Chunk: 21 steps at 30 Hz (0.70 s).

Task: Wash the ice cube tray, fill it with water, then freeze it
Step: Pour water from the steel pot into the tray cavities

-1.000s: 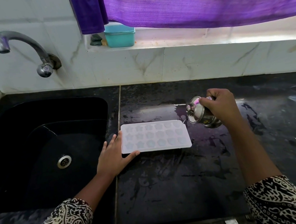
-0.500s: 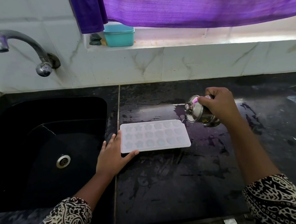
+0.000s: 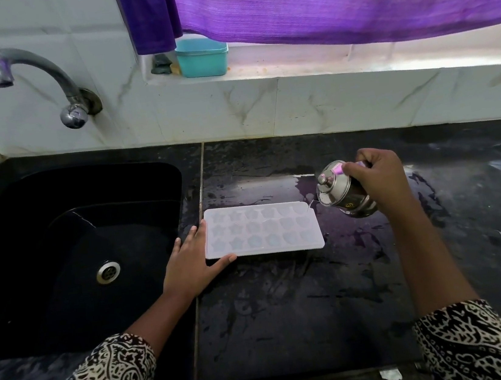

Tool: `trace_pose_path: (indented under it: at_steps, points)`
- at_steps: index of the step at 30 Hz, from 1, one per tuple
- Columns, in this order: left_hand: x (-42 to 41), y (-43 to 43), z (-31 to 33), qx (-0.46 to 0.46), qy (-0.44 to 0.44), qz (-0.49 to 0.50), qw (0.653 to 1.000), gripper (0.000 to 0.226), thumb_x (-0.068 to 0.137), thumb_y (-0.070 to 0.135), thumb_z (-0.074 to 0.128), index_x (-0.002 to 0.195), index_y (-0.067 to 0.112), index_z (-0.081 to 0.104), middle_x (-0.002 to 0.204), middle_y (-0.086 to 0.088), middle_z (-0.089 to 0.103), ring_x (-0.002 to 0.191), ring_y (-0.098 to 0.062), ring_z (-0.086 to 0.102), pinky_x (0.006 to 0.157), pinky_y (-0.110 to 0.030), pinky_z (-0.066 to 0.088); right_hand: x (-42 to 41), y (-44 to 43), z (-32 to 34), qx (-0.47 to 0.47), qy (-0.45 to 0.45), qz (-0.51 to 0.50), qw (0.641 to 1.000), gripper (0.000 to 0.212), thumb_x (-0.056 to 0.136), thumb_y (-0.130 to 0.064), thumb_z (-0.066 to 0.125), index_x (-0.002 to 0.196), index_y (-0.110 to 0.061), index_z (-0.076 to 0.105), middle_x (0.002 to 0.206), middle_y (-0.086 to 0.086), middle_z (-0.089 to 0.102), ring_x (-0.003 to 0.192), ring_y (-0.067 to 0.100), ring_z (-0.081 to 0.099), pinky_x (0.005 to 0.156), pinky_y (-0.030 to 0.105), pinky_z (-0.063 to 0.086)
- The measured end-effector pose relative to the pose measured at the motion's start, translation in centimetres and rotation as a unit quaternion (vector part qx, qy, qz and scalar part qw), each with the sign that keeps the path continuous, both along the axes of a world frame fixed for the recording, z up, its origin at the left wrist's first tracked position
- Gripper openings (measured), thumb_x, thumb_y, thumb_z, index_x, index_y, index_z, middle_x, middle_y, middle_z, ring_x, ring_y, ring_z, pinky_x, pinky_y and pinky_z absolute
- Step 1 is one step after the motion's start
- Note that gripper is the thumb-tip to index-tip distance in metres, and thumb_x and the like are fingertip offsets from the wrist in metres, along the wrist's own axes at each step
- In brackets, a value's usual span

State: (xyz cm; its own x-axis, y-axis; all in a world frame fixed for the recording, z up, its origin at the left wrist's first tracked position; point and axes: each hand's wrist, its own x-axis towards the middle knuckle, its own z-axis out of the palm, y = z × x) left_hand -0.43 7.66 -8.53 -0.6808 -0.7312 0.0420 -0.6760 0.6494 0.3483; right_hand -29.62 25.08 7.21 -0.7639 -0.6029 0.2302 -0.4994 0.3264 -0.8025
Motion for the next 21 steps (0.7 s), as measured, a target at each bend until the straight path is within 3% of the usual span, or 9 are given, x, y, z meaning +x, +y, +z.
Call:
trace_pose_path:
  at_steps: [5,10,21]
  points:
    - [0.1,0.0,0.0,-0.003,-0.001,0.0,1.0,0.119,0.068,0.093,0.019,0.156,0.014,0.008,0.16,-0.005,0.026,0.149,-0.015,0.015,0.12,-0.039,0.01,0.0,0.5,-0.7,-0.029,-0.049,-0.011,0.998,0.033,0.081,-0.011,0.066,0.057,-0.016,0.043,0.056,0.001,0.047,0.055,0.012,0.048,0.052,0.023,0.045]
    - [0.1,0.0,-0.1,-0.002,0.002,-0.003,1.0,0.119,0.069,0.094,0.018,0.156,0.014,0.008,0.16,-0.005,0.026,0.149,-0.015,0.016,0.12,-0.04,0.01,0.3,0.3,-1.2,0.003,-0.007,-0.003,1.0,0.035,0.082,-0.009,0.064,0.056,-0.018,0.043,0.053,-0.002,0.046,0.051,0.008,0.044,0.05,0.02,0.037]
    - [0.1,-0.2,-0.4,0.004,0.017,0.0,1.0,0.122,0.067,0.097,0.018,0.156,0.014,0.012,0.159,-0.005,0.028,0.149,-0.014,0.016,0.12,-0.039,0.01,0.6,-0.4,-1.5,0.012,0.022,0.015,1.0,0.033,0.081,-0.01,0.064,0.056,-0.016,0.044,0.052,-0.002,0.044,0.047,0.005,0.04,0.047,0.018,0.035]
